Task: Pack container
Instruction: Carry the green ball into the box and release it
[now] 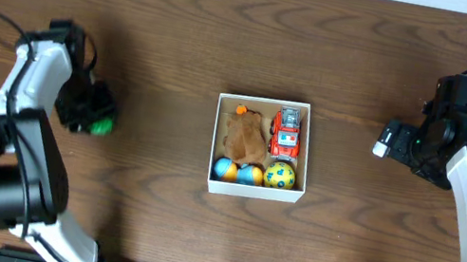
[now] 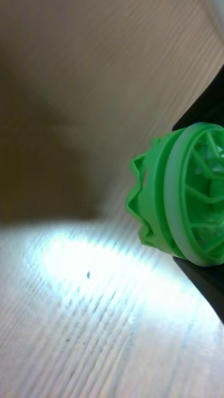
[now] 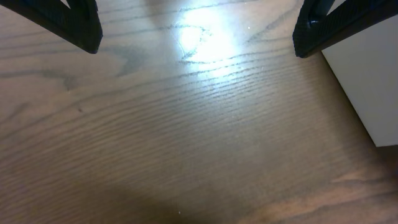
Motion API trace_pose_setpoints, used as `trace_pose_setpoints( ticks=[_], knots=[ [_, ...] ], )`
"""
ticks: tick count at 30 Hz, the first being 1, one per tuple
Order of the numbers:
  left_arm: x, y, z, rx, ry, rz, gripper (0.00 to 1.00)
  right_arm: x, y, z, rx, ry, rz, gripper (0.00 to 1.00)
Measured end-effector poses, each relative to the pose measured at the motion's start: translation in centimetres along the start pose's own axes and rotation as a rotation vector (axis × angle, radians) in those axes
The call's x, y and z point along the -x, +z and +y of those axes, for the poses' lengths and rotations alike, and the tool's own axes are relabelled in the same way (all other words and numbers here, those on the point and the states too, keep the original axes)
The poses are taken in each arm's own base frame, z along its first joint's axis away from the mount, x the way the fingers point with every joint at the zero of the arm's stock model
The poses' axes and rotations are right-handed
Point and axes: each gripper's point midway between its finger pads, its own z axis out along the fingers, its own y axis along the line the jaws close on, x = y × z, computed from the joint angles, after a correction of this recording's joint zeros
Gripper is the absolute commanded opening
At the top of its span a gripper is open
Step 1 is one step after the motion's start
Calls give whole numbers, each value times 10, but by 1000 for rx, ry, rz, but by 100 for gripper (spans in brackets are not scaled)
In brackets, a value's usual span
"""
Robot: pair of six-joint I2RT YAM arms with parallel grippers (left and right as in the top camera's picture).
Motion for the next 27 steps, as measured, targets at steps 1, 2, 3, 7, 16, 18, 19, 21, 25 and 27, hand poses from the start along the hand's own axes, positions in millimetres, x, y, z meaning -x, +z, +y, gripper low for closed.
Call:
trace_pose_setpoints(
  ticks=[1,2,3,7,16,18,19,21,25,27],
  knots=[
    [1,-15,-11,-12,31,-39,15,1,0,0,1,0,-4,99],
    [1,-31,-24,-26,67,-81,13,2,0,0,2,0,-7,99],
    [-2,-49,-40,-45,115,-128,9,2,0,1,2,0,-9,99],
    [-29,-106,-103,-131,315,-287,6,3,0,1,3,0,-12,99],
    [-151,-114,-213,-233,782,-302,6,3,0,1,4,0,-12,99],
    [-171,-102,-229,-237,854,-283,6,3,0,1,3,0,-11,99],
    [-180,-94,-236,-232,888,-269,6,3,0,1,3,0,-11,99],
    [-197,-76,-247,-213,941,-233,6,3,0,1,3,0,-11,99],
    [-221,-33,-256,-137,1017,-143,6,3,0,1,3,0,-11,99],
    [-228,-10,-256,-90,1036,-98,6,2,0,1,2,0,-8,99]
  ],
)
